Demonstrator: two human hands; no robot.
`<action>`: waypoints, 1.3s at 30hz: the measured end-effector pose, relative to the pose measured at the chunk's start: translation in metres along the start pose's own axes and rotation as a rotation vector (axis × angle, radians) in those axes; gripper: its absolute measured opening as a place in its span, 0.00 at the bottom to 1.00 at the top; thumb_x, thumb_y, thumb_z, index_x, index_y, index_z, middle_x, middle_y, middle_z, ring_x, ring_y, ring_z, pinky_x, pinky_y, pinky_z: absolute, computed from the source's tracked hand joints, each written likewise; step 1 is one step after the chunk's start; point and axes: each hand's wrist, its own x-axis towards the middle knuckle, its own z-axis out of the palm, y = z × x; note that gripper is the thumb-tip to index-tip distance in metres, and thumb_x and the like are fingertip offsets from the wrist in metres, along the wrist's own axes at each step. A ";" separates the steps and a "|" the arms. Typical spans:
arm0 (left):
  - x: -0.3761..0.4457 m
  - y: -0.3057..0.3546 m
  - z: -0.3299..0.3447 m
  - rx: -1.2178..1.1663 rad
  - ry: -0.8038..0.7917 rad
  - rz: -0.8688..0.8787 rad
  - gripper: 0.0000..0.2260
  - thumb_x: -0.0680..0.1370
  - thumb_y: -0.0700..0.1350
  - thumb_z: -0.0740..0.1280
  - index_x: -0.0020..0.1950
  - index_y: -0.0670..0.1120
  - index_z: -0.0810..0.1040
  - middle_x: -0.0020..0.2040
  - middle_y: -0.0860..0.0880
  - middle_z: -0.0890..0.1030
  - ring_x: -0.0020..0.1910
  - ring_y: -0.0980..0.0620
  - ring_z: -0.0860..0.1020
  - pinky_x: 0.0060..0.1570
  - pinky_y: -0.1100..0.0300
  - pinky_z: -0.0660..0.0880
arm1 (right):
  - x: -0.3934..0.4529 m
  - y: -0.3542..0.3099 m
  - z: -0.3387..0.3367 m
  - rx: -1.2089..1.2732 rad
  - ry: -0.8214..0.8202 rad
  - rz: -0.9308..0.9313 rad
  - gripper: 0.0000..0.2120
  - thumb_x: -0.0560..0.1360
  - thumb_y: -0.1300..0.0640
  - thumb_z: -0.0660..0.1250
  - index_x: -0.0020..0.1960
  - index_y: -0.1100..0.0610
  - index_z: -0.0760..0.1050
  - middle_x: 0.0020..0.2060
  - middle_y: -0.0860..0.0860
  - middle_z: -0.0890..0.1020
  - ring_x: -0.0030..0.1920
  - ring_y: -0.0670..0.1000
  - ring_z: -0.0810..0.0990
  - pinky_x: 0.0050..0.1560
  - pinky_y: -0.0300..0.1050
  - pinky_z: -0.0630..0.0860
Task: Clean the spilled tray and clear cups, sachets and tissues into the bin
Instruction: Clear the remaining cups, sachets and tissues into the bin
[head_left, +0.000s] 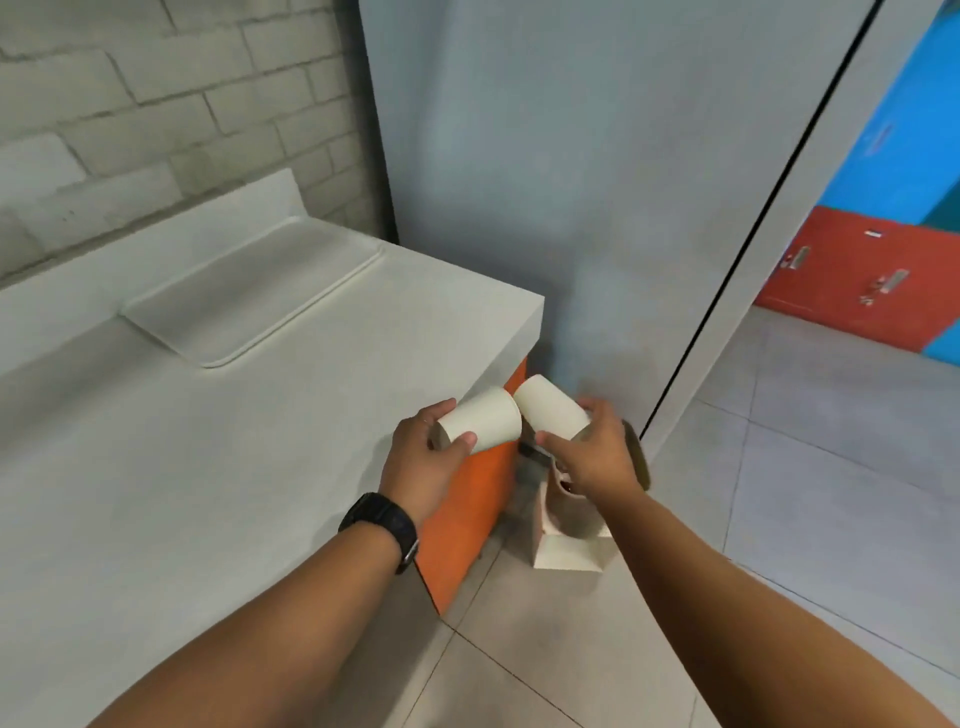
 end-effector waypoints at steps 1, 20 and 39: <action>0.006 0.000 0.010 0.025 -0.038 0.008 0.21 0.73 0.48 0.71 0.66 0.53 0.73 0.59 0.51 0.77 0.57 0.51 0.77 0.56 0.55 0.76 | 0.004 0.008 -0.007 -0.034 0.021 0.024 0.32 0.66 0.52 0.77 0.65 0.52 0.67 0.58 0.50 0.70 0.54 0.51 0.73 0.43 0.38 0.72; 0.102 -0.071 0.217 0.103 -0.148 -0.478 0.23 0.71 0.47 0.72 0.65 0.53 0.73 0.64 0.48 0.74 0.58 0.48 0.76 0.60 0.48 0.75 | 0.171 0.198 -0.091 -0.239 -0.137 0.556 0.36 0.65 0.55 0.76 0.69 0.56 0.65 0.63 0.59 0.69 0.48 0.54 0.72 0.53 0.49 0.77; 0.165 -0.092 0.301 0.201 -0.251 -0.549 0.29 0.76 0.45 0.68 0.75 0.45 0.61 0.66 0.53 0.70 0.63 0.53 0.70 0.58 0.63 0.64 | 0.236 0.262 -0.083 -0.265 -0.260 0.583 0.34 0.76 0.48 0.67 0.77 0.52 0.56 0.73 0.55 0.64 0.68 0.58 0.71 0.58 0.49 0.73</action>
